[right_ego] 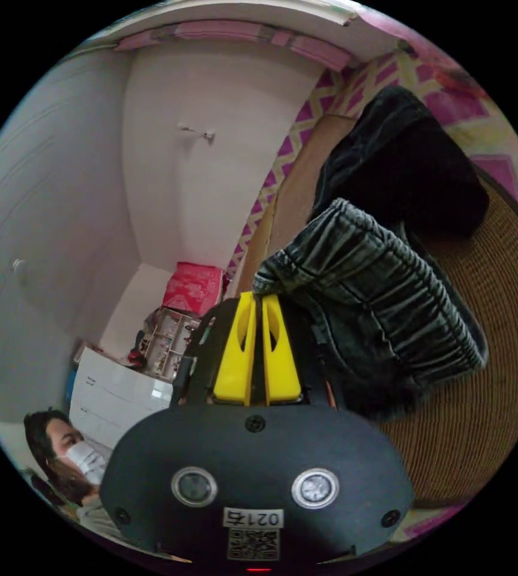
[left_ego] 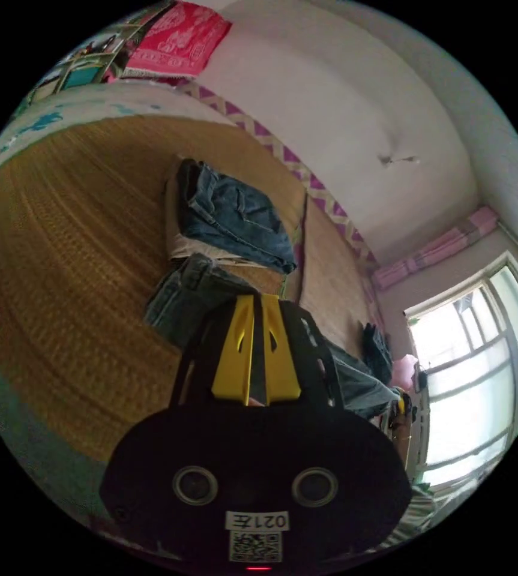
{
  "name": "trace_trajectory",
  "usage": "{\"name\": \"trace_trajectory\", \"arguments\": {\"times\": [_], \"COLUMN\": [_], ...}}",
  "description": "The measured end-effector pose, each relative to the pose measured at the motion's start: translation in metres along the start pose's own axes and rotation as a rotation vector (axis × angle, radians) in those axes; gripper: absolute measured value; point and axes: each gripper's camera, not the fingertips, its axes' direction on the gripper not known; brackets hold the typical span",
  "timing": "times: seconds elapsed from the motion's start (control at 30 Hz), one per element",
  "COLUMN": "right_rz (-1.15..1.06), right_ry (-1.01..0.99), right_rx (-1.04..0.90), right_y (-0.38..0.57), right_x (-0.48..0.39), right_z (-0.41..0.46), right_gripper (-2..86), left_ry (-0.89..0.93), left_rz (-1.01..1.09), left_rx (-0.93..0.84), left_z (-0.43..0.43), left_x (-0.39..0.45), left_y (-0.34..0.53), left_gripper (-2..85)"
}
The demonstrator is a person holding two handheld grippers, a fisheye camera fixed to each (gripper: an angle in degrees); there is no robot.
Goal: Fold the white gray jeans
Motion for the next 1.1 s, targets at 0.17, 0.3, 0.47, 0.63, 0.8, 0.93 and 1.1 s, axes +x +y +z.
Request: {"name": "trace_trajectory", "arguments": {"times": [0.17, 0.3, 0.47, 0.63, 0.8, 0.93, 1.1], "right_rz": [0.12, 0.023, -0.352, -0.677, -1.002, -1.23, -1.383], "right_ry": [0.097, 0.046, 0.137, 0.362, 0.541, 0.638, 0.698], "right_rx": [-0.023, -0.012, -0.201, -0.389, -0.362, -0.462, -0.786], "right_y": [-0.019, 0.016, 0.112, 0.21, 0.25, 0.245, 0.238], "right_x": [0.097, 0.099, 0.046, 0.015, -0.003, 0.004, 0.044], "right_z": [0.084, 0.084, 0.129, 0.221, 0.309, 0.401, 0.484], "right_gripper": [3.3, 4.8, 2.3, 2.3, 6.5, 8.4, 8.6], "left_ry": [-0.072, 0.04, 0.041, 0.203, 0.066, 0.003, 0.025], "left_rz": [-0.078, -0.045, 0.021, 0.23, 0.519, 0.866, 1.131], "left_rx": [-0.073, -0.01, 0.094, 0.135, 0.153, -0.002, -0.199], "left_z": [0.095, 0.088, 0.049, 0.047, 0.07, 0.136, 0.221], "left_x": [-0.02, -0.036, -0.047, -0.025, 0.036, 0.106, 0.156], "left_y": [-0.03, -0.014, 0.027, 0.062, 0.091, 0.102, 0.113], "left_gripper": [2.4, 3.4, -0.6, -0.9, -0.7, 1.9, 7.5]}}
